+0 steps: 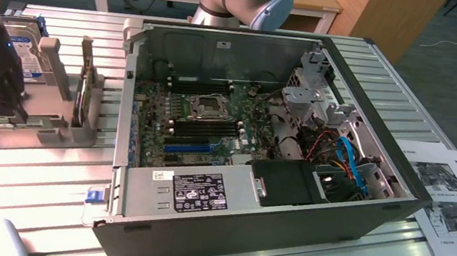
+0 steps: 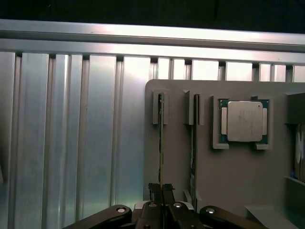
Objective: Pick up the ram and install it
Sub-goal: 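Pick up the ram and move it above insertion slot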
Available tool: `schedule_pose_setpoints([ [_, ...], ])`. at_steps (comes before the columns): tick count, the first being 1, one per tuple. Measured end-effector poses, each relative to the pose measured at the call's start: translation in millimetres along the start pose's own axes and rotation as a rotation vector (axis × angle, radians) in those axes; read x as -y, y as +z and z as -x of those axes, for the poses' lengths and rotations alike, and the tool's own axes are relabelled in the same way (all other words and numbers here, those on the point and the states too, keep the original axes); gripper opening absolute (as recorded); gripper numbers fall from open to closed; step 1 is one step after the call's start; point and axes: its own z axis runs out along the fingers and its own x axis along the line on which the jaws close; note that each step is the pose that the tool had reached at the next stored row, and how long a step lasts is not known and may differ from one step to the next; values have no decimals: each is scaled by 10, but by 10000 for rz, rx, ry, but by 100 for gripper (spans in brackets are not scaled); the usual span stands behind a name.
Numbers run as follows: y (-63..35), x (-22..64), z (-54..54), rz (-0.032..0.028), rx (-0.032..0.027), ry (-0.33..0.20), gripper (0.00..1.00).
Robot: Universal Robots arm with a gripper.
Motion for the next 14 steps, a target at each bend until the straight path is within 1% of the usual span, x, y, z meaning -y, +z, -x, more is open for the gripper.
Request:
schedule_pose_setpoints([
  [14,-170,0,-1,0,0,0,11],
])
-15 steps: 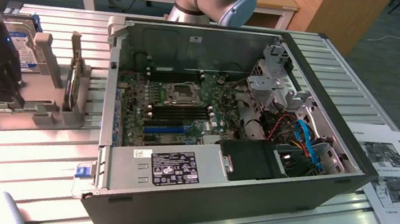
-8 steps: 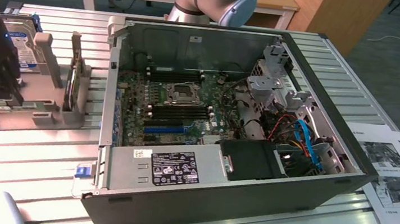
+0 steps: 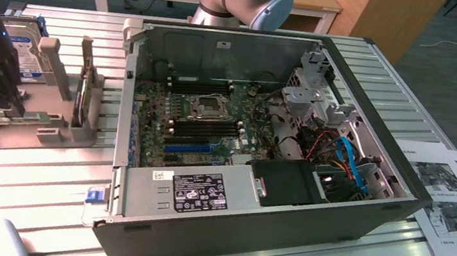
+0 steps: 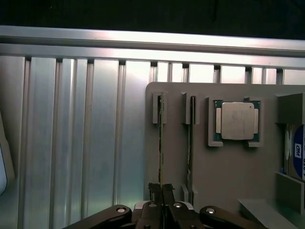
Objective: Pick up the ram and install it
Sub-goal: 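Pick up the ram and move it above insertion slot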
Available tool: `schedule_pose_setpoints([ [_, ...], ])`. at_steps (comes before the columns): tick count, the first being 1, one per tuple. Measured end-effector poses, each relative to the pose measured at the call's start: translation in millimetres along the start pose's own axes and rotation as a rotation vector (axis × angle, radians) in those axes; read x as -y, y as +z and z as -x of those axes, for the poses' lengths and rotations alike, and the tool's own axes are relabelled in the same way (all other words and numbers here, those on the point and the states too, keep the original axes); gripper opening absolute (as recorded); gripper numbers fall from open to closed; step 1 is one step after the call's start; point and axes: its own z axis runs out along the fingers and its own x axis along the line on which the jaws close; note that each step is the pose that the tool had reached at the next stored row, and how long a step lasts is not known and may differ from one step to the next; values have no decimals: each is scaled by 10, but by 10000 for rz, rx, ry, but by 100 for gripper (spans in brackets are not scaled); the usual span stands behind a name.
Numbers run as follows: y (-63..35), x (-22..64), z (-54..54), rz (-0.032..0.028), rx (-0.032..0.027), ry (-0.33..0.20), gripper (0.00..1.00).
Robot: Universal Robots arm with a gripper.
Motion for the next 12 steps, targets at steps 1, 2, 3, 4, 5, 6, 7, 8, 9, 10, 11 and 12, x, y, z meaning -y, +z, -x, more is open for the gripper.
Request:
schedule_pose_setpoints([
  [1,-10,0,0,0,0,0,11],
  [2,-19,0,0,0,0,0,11],
  [3,-28,0,0,-1,0,0,11],
  [4,-41,0,0,-1,0,-1,11],
  [5,-56,0,0,-1,0,-1,11],
  [6,-73,0,-1,-1,1,0,11],
  [7,-89,0,-1,-1,0,-1,11],
  [8,-105,0,-1,0,0,0,11],
  [9,-119,0,-1,0,0,0,11],
  [10,-130,0,-1,0,0,0,11],
  [11,-142,0,-1,0,0,0,11],
  [12,-154,0,-1,0,0,0,11],
])
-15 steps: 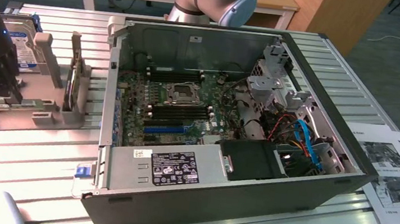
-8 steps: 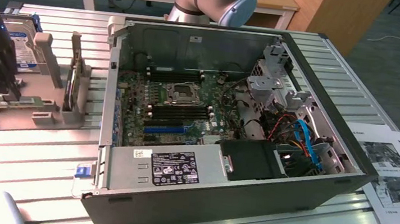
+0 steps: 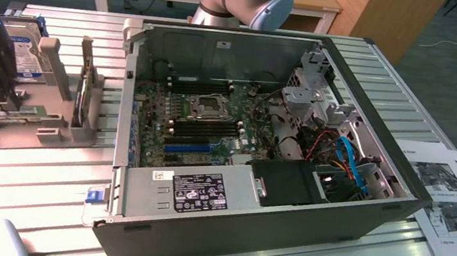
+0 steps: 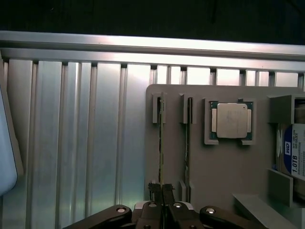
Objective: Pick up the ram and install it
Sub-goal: 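Pick up the ram and move it above insertion slot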
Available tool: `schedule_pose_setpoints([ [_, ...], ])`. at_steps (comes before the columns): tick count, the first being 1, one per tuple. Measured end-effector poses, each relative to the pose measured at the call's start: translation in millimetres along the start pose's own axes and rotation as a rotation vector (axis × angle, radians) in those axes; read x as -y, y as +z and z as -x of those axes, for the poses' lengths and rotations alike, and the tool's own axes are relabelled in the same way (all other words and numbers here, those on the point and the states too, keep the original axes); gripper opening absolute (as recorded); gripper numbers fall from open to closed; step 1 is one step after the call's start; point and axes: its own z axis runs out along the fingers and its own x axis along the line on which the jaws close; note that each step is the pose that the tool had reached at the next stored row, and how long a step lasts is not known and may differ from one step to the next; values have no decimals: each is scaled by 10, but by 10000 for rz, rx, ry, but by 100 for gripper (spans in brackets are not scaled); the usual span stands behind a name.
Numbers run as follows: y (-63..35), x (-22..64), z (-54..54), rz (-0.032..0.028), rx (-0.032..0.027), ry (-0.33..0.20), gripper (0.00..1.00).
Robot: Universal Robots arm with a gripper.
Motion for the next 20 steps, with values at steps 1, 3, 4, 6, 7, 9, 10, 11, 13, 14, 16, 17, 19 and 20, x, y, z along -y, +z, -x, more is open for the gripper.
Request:
schedule_pose_setpoints([
  [1,-12,0,0,0,0,0,11],
  [3,-39,0,0,1,0,0,11],
  [4,-55,0,0,0,0,0,11],
  [6,-90,0,0,1,0,0,11],
  [7,-110,0,0,0,0,0,11],
  [9,-152,0,-1,0,0,0,11],
  [10,-168,0,-1,0,0,0,11],
  [11,-244,0,-1,0,0,0,11],
  [13,-281,0,-1,0,-1,0,11],
  [14,-295,0,-1,0,0,0,11],
  [16,-319,0,-1,0,0,0,11],
  [17,-328,0,-1,0,0,0,11],
  [19,-364,0,-2,1,0,0,11],
  [20,-372,0,-1,-1,1,0,11],
])
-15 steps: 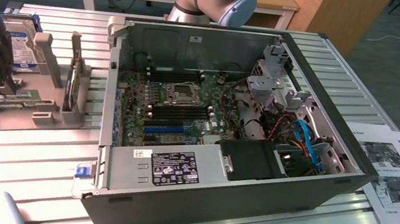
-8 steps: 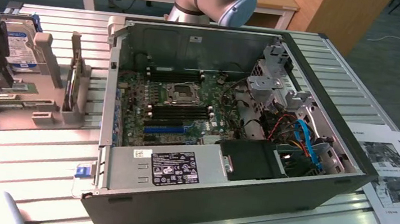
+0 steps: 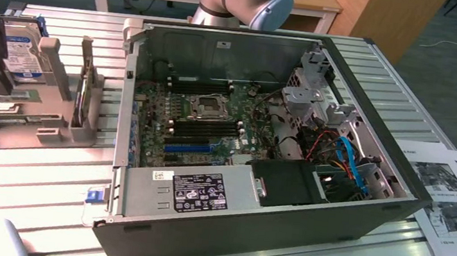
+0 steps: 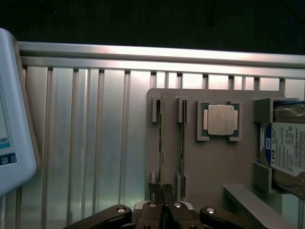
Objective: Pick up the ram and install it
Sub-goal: 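Pick up the ram and move it above insertion slot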
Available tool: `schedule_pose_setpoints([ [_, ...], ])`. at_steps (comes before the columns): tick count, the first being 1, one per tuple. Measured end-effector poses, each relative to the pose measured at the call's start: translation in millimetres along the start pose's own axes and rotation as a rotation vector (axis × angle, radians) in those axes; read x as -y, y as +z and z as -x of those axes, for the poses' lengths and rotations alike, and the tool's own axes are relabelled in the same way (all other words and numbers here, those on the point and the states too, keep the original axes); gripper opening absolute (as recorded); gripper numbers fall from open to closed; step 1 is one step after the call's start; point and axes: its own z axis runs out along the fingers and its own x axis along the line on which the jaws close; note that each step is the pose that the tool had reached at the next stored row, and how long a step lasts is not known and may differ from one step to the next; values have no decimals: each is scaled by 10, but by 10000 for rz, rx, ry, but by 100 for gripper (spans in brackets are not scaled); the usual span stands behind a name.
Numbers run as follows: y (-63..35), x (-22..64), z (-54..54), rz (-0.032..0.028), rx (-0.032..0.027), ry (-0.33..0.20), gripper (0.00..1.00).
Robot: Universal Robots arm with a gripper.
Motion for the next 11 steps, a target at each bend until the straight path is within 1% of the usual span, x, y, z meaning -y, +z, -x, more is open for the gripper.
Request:
schedule_pose_setpoints([
  [3,-32,0,0,1,0,-1,11],
  [7,-115,0,-1,2,-1,0,11],
  [11,-172,0,-1,2,-1,0,11],
])
